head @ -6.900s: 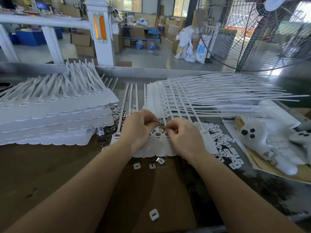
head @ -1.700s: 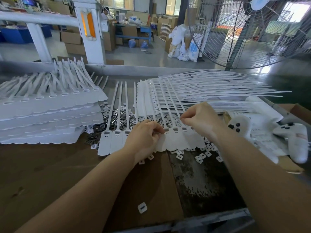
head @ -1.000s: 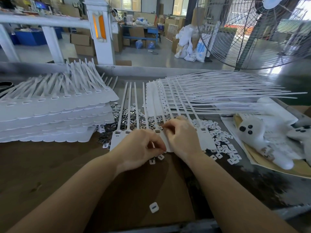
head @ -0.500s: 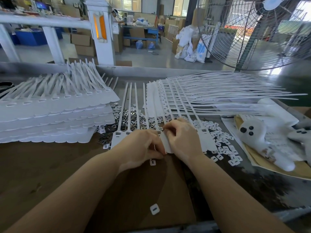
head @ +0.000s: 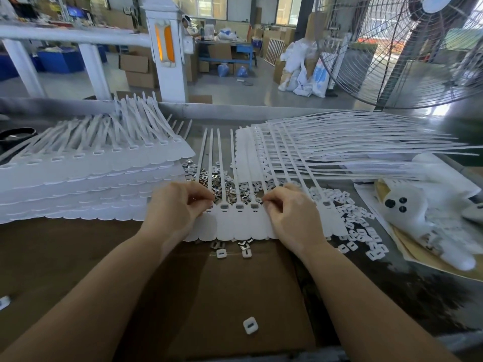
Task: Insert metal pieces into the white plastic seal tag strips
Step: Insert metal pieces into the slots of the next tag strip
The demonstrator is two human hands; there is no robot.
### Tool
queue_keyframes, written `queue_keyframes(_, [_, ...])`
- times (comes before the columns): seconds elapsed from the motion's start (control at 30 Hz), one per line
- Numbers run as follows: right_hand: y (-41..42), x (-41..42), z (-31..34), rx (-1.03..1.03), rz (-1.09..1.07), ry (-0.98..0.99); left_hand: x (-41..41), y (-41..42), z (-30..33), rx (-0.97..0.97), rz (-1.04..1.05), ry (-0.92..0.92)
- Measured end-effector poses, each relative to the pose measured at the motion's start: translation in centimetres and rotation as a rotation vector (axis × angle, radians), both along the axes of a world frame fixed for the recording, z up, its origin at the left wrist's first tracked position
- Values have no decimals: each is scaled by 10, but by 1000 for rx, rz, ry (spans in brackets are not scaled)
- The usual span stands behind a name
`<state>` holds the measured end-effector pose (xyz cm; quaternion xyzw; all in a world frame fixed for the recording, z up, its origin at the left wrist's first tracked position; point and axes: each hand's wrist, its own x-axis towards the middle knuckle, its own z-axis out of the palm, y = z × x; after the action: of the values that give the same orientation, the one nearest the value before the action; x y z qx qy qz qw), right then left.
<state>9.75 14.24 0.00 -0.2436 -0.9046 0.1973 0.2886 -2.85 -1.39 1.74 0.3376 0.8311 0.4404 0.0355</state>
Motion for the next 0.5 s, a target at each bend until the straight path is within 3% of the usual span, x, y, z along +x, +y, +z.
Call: queue_keyframes(0.5, [0, 0, -1, 10, -2, 5, 4, 3, -8, 93, -15, -103])
